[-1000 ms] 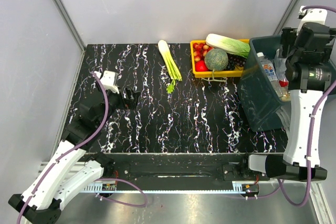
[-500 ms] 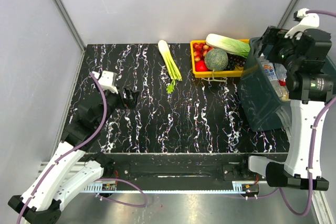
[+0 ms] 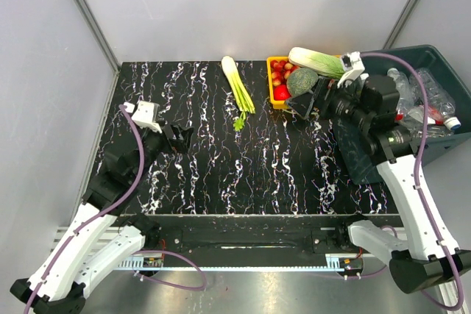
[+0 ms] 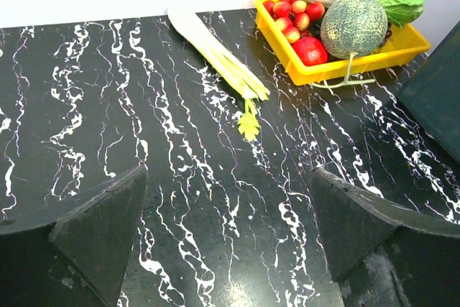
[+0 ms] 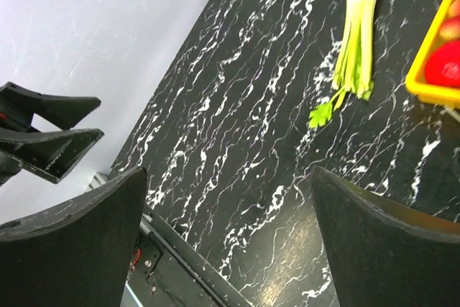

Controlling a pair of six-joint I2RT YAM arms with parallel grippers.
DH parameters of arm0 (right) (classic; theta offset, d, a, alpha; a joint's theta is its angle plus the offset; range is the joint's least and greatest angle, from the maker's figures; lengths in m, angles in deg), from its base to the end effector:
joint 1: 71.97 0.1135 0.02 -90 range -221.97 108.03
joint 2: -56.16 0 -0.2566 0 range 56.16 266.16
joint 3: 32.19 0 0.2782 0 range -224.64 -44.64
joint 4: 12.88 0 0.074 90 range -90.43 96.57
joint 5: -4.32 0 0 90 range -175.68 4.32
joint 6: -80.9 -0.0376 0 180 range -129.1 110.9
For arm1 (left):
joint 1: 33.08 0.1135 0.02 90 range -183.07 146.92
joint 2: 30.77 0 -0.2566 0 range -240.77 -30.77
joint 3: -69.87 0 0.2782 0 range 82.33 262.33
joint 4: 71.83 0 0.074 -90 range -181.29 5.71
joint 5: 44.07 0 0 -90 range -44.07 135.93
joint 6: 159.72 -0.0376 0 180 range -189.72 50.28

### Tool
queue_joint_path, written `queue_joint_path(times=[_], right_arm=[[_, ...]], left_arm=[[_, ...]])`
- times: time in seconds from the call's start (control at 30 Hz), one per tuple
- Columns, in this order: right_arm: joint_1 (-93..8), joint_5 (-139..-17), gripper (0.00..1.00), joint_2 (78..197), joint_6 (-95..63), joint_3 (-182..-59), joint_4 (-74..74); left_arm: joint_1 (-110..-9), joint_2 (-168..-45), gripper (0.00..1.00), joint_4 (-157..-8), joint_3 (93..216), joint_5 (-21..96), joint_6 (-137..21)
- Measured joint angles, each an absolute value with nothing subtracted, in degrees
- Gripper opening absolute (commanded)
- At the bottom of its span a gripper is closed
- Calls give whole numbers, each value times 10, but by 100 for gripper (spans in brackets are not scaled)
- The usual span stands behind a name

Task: Put the plastic bottles in the bin
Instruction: Reset both arms

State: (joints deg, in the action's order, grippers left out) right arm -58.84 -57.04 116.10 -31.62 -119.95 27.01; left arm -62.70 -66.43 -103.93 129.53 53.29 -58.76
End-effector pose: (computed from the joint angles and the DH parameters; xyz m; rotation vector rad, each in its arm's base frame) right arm 0.2317 0.0726 0.4430 -0.2237 1.8298 0.8857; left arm 0.1552 -0.0827 0.3606 0.1848 1.7187 -0.4152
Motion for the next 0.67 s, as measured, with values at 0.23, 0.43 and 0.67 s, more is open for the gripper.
queue_joint_path(times=[0.23, 0.43, 0.67], right_arm=[[-569, -570, 99, 1131, -371, -1067, 213], [-563, -556, 99, 1131, -406, -1011, 166], [-558, -555, 99, 1124, -411, -1006, 131]], left_arm=[[-627, -658, 99, -1039, 1295, 533, -588], [-627, -658, 99, -1039, 1295, 533, -588], [-627, -658, 99, -1039, 1295, 533, -588]])
